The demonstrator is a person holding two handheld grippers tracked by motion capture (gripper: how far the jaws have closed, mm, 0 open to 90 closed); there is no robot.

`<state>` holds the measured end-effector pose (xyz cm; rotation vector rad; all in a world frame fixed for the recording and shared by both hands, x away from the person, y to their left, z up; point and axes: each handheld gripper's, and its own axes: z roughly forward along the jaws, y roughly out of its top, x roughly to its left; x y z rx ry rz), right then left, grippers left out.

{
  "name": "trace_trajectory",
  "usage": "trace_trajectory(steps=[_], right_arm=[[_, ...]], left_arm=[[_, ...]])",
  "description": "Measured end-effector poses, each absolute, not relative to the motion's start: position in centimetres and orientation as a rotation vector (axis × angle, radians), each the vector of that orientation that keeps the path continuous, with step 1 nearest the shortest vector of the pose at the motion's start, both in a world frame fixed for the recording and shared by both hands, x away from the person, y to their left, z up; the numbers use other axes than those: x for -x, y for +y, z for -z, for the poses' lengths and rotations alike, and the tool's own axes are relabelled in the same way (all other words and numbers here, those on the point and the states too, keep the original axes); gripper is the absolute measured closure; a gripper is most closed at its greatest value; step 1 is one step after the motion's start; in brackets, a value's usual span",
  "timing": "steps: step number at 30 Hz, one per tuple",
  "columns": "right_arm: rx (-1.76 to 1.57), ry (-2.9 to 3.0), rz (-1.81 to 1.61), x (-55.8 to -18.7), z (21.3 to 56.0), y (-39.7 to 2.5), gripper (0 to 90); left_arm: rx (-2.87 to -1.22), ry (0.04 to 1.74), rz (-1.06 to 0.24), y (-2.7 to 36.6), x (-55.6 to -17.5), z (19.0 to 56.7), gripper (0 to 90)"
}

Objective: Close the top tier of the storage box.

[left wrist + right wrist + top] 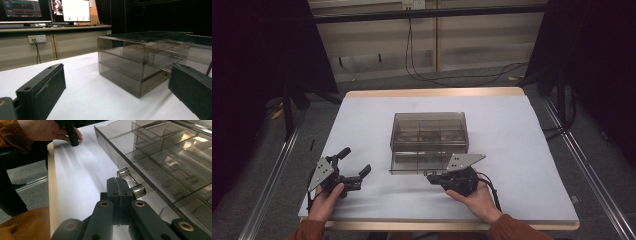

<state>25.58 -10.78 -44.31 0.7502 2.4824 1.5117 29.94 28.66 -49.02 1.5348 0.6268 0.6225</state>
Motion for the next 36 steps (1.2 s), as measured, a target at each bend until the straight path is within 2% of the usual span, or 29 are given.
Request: trace_trajectory(steps=[36], right_arm=[[-0.798, 2.454, -1.526, -26.13, 44.67, -10.43, 90.0]], left_arm=[[-1.535, 0.626, -0.622, 28.68, -29.96, 49.02, 1.1]])
